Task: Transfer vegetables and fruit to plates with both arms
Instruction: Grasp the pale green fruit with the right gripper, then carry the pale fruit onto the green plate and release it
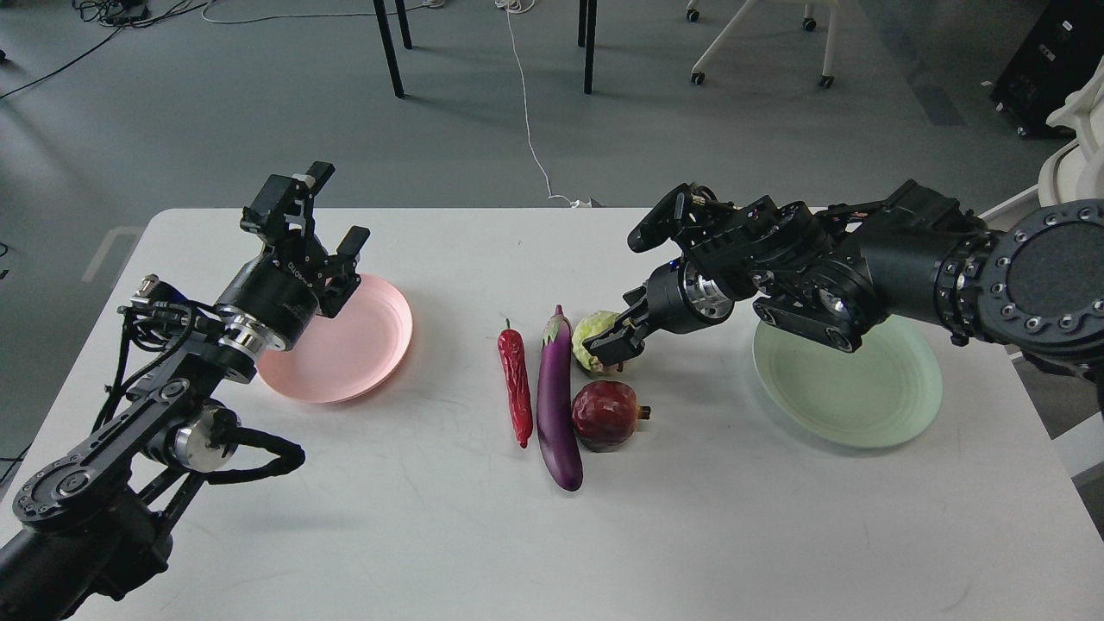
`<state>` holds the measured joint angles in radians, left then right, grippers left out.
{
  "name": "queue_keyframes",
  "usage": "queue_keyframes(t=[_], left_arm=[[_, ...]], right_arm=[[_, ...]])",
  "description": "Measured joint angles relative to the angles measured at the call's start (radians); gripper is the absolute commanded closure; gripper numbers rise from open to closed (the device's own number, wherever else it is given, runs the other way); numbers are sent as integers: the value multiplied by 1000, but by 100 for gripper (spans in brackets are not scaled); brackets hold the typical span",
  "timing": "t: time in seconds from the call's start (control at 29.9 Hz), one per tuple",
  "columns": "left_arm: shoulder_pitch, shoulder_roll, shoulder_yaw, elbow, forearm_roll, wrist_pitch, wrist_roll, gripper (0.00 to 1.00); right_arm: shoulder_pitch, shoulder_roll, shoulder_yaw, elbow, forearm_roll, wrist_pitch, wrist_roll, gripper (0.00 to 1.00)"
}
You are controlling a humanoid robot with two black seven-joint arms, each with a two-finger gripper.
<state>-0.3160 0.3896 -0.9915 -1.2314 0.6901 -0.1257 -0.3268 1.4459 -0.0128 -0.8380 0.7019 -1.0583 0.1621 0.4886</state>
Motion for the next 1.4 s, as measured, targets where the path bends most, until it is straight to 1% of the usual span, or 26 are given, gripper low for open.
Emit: queue_keyframes(t=[0.1,0.23,0.3,0.43,0.54,0.7,0.9,1.04,1.2,1.3,1.4], left_arm=[[0,0,0,0,0,-1,0,2],[0,0,1,0,0,-1,0,2],[0,0,1,0,1,-2,0,2],[1,1,1,-1,2,-2,1,2],[1,4,1,-2,2,-2,2,2],[2,14,1,-18,2,-2,2,2],[4,21,1,-27,1,-2,2,2],[5,22,2,-28,1,-2,2,2],[6,20,4,-34,1,-2,2,2],[7,20,6,-35,1,-3,2,2],[8,19,7,-36,1,-4,2,2]], right_arm=[[-8,0,-1,0,0,-4,0,29],[-13,1,-1,-1,0,-8,0,59],[-13,1,-1,-1,0,-9,0,66],[-5,-4,-3,3,0,-8,0,68],[11,-16,-8,11,-2,-5,0,68],[78,-87,-10,49,-7,-4,0,68],[195,-275,-11,174,-58,-3,0,68],[222,-420,-10,246,-138,-8,0,68],[206,-610,-7,346,-207,-9,0,68],[166,-682,-7,381,-220,-9,0,68],[113,-714,-6,385,-230,-18,0,66]])
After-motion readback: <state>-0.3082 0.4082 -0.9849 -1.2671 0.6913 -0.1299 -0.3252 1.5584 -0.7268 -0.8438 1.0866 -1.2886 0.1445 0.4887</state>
